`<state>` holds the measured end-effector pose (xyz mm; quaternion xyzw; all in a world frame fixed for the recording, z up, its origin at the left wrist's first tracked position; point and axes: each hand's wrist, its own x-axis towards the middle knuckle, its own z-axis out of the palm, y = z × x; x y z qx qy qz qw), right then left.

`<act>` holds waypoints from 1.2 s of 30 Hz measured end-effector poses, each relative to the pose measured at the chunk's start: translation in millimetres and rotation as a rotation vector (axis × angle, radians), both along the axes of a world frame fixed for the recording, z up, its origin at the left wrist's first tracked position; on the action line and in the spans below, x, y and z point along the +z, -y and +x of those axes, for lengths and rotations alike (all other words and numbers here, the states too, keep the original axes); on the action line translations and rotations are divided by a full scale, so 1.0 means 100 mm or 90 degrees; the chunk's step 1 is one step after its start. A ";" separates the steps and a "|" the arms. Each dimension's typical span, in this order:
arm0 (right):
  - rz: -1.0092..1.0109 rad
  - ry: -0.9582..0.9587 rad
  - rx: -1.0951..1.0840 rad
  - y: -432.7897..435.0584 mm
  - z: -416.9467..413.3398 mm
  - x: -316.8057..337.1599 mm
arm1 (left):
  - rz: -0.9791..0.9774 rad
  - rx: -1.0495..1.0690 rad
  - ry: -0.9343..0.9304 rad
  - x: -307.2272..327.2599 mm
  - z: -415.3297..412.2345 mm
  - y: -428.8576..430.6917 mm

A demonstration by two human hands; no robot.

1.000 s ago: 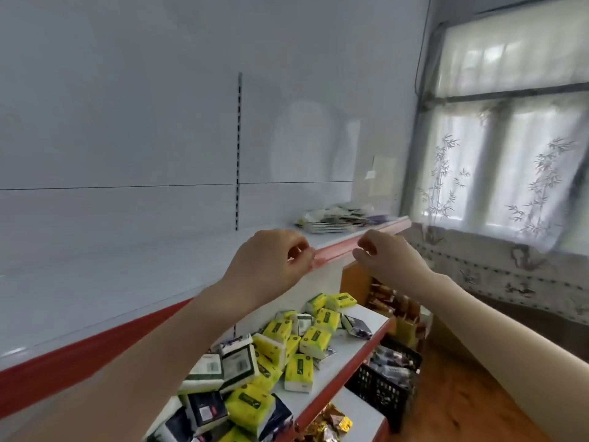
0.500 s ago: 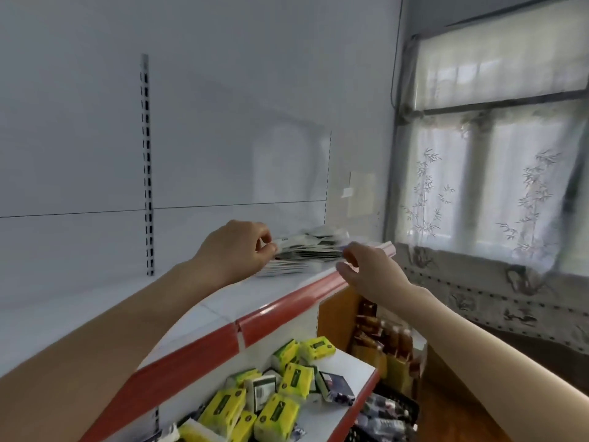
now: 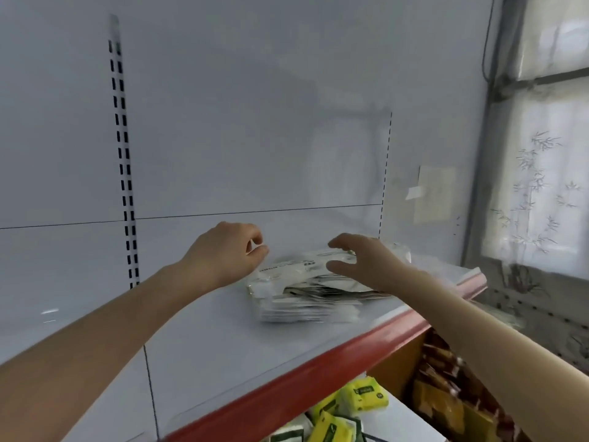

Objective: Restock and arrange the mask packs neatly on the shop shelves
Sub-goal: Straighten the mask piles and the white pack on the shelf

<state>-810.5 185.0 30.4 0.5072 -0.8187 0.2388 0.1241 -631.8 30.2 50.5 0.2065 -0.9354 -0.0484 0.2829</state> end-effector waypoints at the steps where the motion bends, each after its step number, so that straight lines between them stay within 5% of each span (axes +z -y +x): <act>1: 0.027 0.009 0.046 0.15 -0.05 0.02 | 0.007 0.020 0.001 -0.03 -0.03 0.03; 9: 0.287 -0.049 0.249 1.06 -0.36 -0.07 | 0.141 0.193 -0.072 -0.13 -0.12 0.12; 12: 0.206 -0.039 0.290 1.13 -0.48 -0.10 | 0.273 0.242 -0.149 -0.16 -0.16 0.08; 16: -0.043 0.051 0.309 1.05 -0.50 0.01 | 0.596 0.264 -0.277 -0.16 -0.23 -0.01; 21: -0.138 0.046 0.462 0.75 -0.20 0.07 | 0.990 0.062 -0.429 -0.06 -0.31 -0.08; 25: -0.048 0.051 0.535 0.66 -0.18 0.02 | 0.957 0.054 -0.432 -0.08 -0.38 -0.14; 28: 0.008 0.040 0.400 0.69 -0.59 0.12 | 0.929 0.083 -0.474 -0.12 -0.33 -0.08; 32: 0.268 -0.059 0.151 0.79 -1.22 0.03 | 0.922 0.072 -0.531 -0.13 -0.25 0.00; 36: 0.327 -0.051 0.133 0.93 -1.39 -0.21 | 0.930 0.072 -0.543 -0.14 -0.22 0.02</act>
